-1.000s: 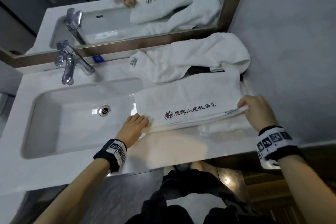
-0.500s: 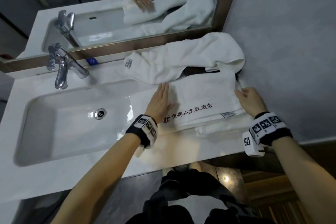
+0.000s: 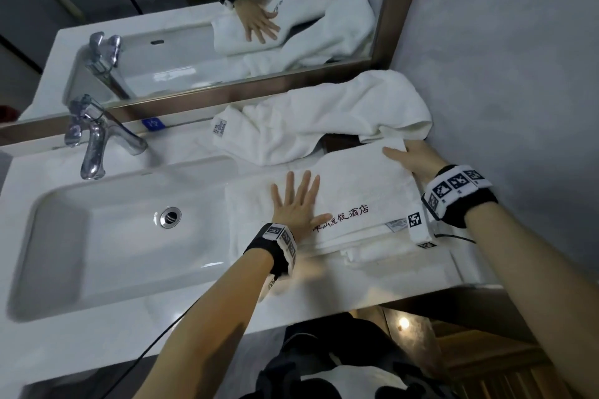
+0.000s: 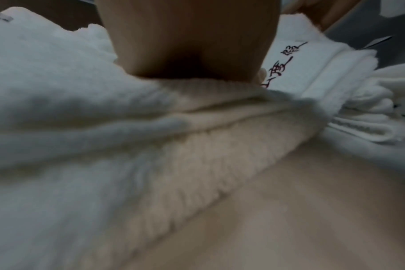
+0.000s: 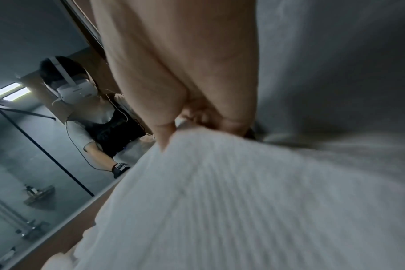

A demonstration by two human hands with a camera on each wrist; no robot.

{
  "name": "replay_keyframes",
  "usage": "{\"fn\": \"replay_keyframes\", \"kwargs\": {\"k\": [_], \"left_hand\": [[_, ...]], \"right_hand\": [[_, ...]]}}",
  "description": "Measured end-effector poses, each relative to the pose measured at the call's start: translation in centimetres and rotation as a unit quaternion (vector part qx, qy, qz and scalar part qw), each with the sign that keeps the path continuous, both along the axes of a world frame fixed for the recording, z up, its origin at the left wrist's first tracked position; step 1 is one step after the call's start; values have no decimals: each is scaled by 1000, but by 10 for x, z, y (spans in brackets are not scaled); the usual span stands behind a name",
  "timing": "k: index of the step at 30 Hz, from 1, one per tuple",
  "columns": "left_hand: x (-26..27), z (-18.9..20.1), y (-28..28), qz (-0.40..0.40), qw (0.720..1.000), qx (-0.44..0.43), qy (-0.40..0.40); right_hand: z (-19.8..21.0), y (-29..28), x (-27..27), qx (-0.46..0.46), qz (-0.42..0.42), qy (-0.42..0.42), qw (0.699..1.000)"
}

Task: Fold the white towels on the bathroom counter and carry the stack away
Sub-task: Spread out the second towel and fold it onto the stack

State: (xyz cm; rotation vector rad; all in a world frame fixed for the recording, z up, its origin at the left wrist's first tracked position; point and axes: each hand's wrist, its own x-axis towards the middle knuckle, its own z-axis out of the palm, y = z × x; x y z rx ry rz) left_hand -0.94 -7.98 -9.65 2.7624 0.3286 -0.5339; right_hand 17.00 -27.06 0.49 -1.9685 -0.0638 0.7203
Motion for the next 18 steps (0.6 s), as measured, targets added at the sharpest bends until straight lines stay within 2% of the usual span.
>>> {"fn": "replay_keyframes", "kwargs": {"k": [4,8,10,14,18], "left_hand": [[-1,1,-3,14,1000,0,-6],[0,7,-4,6,1000,9,3],[2,10,0,-2,1000,9,3],[6,14,9,-4,1000,14,-5],[13,11,12,-19,999,9,44]], "right_hand": [[-10,1,4,23,-46,-47,998],[-20,-4,1,-12,-88,-110,990],[-23,-13,0,-53,-75,-132,987],[-31,-37,-9,-126,-16,-95,987],[-25,-45,-18,-109,26,-47,993]]}}
